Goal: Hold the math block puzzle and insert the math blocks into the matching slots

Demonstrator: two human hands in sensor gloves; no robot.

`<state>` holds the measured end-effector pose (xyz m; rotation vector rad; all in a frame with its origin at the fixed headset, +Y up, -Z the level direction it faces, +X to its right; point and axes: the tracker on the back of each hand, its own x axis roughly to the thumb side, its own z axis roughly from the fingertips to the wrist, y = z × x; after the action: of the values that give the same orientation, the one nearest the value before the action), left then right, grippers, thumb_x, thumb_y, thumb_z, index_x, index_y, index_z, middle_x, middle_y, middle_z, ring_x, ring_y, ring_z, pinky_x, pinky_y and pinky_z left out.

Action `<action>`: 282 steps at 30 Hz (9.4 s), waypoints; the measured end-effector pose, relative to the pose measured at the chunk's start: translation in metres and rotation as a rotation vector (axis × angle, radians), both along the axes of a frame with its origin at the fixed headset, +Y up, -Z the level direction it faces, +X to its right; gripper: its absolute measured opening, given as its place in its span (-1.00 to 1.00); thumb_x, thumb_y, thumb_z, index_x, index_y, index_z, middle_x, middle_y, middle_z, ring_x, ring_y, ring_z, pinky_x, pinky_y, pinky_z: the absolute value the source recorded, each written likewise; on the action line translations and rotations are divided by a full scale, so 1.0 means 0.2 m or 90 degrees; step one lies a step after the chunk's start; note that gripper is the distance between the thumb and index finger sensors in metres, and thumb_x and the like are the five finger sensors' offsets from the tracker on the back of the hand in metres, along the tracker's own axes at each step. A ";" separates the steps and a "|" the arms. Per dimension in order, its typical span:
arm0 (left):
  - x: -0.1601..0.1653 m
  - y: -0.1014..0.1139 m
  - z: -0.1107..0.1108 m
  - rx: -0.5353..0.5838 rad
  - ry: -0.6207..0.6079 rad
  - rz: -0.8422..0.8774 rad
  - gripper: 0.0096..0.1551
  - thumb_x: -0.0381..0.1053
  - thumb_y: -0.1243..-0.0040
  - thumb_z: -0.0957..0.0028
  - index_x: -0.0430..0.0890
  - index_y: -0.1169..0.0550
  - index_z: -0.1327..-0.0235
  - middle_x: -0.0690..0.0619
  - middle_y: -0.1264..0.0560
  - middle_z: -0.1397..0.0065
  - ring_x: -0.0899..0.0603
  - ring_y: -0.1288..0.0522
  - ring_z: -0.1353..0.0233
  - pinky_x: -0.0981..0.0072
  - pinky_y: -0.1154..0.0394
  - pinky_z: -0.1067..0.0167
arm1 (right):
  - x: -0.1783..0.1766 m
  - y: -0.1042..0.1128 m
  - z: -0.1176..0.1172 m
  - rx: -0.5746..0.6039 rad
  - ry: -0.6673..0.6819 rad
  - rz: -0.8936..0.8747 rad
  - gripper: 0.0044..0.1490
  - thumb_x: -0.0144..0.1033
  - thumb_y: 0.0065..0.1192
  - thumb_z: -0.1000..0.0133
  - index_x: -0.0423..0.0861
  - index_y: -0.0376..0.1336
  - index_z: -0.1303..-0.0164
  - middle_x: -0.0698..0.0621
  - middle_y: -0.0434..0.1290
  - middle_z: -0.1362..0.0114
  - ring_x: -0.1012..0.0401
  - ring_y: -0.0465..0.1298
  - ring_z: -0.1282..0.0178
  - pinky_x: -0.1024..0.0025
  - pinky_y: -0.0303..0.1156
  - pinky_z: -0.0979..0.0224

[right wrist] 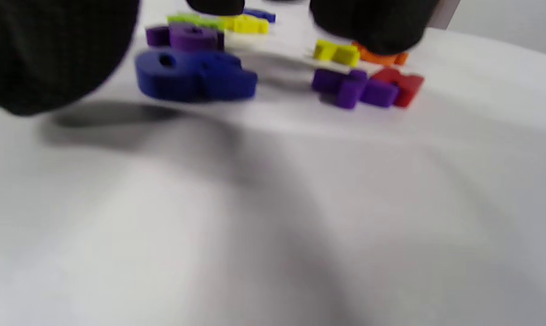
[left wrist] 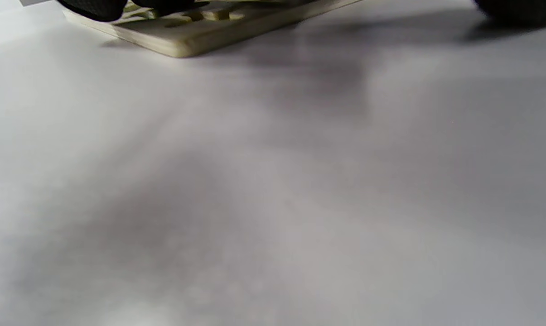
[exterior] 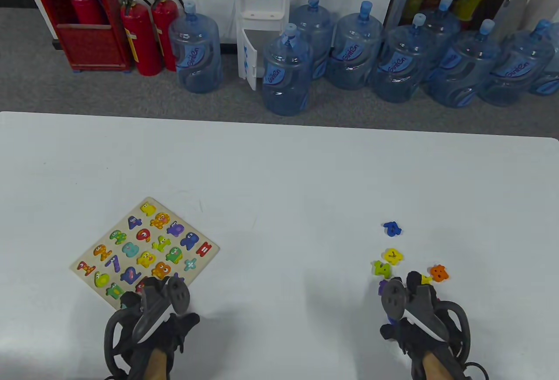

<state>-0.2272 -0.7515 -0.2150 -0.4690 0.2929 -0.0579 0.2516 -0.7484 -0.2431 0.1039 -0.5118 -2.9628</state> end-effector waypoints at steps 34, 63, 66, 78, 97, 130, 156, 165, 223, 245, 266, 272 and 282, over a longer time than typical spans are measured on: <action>0.76 0.09 0.14 -0.048 -0.317 0.075 -0.29 0.36 -0.25 0.37 0.31 -0.41 -0.14 0.38 -0.13 -0.47 -0.52 -0.14 -0.55 -0.39 -0.25 -0.42 | -0.11 0.12 0.09 0.169 0.163 -0.118 -0.26 -0.13 0.41 0.32 -0.04 0.39 -0.12 -0.04 0.56 -0.15 0.19 0.69 0.16 0.35 0.61 0.11; 0.58 0.11 0.04 0.030 -0.204 0.090 0.18 0.42 -0.24 0.39 0.08 -0.12 -0.54 0.04 0.03 -0.66 -0.56 -0.09 -0.63 -0.65 -0.07 -0.40 | -0.24 0.04 0.14 0.072 0.223 0.007 -0.19 -0.24 0.41 0.32 0.02 0.27 -0.22 0.05 0.46 -0.30 0.15 0.60 -0.12 0.24 0.52 -0.19; 0.60 0.02 0.00 -0.010 -0.192 0.128 0.18 0.41 -0.26 0.40 0.13 -0.08 -0.53 0.10 0.12 -0.64 -0.55 0.05 -0.64 -0.69 -0.04 -0.38 | -0.23 0.06 0.14 0.061 0.214 -0.025 -0.27 -0.29 0.34 0.26 0.04 0.31 -0.20 0.05 0.46 -0.31 0.13 0.59 -0.15 0.21 0.51 -0.21; 0.69 0.08 0.07 -0.088 -0.237 -0.002 0.15 0.39 -0.28 0.42 0.09 -0.12 -0.46 0.08 0.05 -0.63 -0.48 -0.14 -0.65 -0.66 -0.12 -0.38 | -0.18 0.06 0.09 0.049 0.173 -0.094 -0.38 -0.40 0.17 0.22 0.04 0.38 -0.11 0.04 0.55 -0.17 0.16 0.60 -0.06 0.20 0.49 -0.20; 0.64 0.06 0.05 0.023 -0.238 0.067 0.26 0.44 -0.23 0.43 0.03 -0.03 -0.54 -0.03 0.13 -0.64 -0.48 0.00 -0.67 -0.71 -0.03 -0.37 | -0.25 0.01 0.11 0.093 0.187 0.029 -0.11 -0.21 0.44 0.33 -0.01 0.23 -0.28 0.00 0.42 -0.34 0.10 0.53 -0.22 0.16 0.46 -0.26; 0.59 0.06 0.09 0.053 -0.212 0.102 0.23 0.43 -0.19 0.42 0.00 -0.04 -0.51 -0.07 0.08 -0.62 -0.43 -0.09 -0.65 -0.67 -0.05 -0.36 | -0.28 -0.02 0.11 0.106 0.117 0.092 -0.06 0.09 0.18 0.36 -0.10 0.26 -0.24 -0.12 0.43 -0.21 0.23 0.64 0.17 0.32 0.57 0.04; 0.57 0.05 0.10 0.050 -0.207 0.118 0.26 0.43 -0.18 0.41 -0.01 0.02 -0.51 -0.08 0.09 -0.61 -0.41 -0.09 -0.65 -0.66 -0.05 -0.37 | -0.29 0.02 0.12 0.145 0.201 -0.008 -0.19 -0.22 0.44 0.37 0.03 0.34 -0.19 0.04 0.45 -0.29 0.18 0.59 -0.04 0.22 0.50 -0.20; 0.58 0.05 0.09 0.047 -0.212 0.138 0.25 0.43 -0.18 0.40 -0.01 0.02 -0.51 -0.08 0.10 -0.62 -0.41 -0.09 -0.65 -0.65 -0.05 -0.38 | -0.40 0.11 0.18 0.198 0.258 -0.052 -0.19 -0.22 0.43 0.35 0.03 0.33 -0.21 0.03 0.44 -0.30 0.17 0.58 -0.06 0.20 0.49 -0.23; 0.59 0.05 0.08 0.045 -0.222 0.135 0.25 0.42 -0.18 0.38 -0.02 0.02 -0.51 -0.09 0.11 -0.61 -0.42 -0.07 -0.64 -0.59 -0.09 -0.40 | -0.36 0.00 -0.04 0.123 0.124 0.056 -0.16 -0.32 0.26 0.19 0.15 0.10 -0.36 0.06 0.17 -0.52 0.04 0.34 -0.43 0.17 0.38 -0.36; 0.59 0.05 0.10 0.049 -0.231 0.149 0.24 0.41 -0.18 0.39 -0.02 0.02 -0.51 -0.09 0.10 -0.61 -0.42 -0.08 -0.64 -0.59 -0.09 -0.40 | -0.42 0.08 0.11 0.150 0.199 0.018 -0.27 -0.39 0.26 0.25 0.06 0.30 -0.22 0.00 0.43 -0.36 0.10 0.56 -0.22 0.15 0.47 -0.30; 0.59 0.05 0.10 0.044 -0.231 0.150 0.24 0.41 -0.17 0.38 -0.02 0.02 -0.51 -0.09 0.10 -0.61 -0.42 -0.08 -0.64 -0.59 -0.09 -0.40 | -0.41 0.11 0.13 0.130 0.173 -0.002 -0.36 -0.44 0.09 0.20 0.06 0.36 -0.14 0.03 0.54 -0.17 0.16 0.61 -0.04 0.20 0.50 -0.21; 0.59 0.05 0.09 0.040 -0.229 0.153 0.24 0.42 -0.17 0.38 -0.02 0.02 -0.51 -0.09 0.11 -0.61 -0.41 -0.08 -0.64 -0.59 -0.09 -0.40 | -0.40 0.09 0.11 0.163 0.169 0.028 -0.34 -0.42 0.10 0.16 0.08 0.28 -0.22 0.05 0.47 -0.28 0.16 0.58 -0.14 0.22 0.49 -0.24; 0.59 0.05 0.10 0.050 -0.229 0.150 0.24 0.42 -0.17 0.38 -0.02 0.02 -0.51 -0.09 0.11 -0.61 -0.41 -0.08 -0.64 -0.59 -0.09 -0.40 | -0.43 0.12 0.16 0.138 0.233 0.034 -0.17 -0.33 0.42 0.31 0.15 0.26 -0.26 0.08 0.35 -0.43 0.10 0.51 -0.31 0.14 0.44 -0.33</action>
<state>-0.1089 -0.7411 -0.1960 -0.4037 -0.1135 0.0991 0.1660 -0.7251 -0.2117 -0.3896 -0.1372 -2.8750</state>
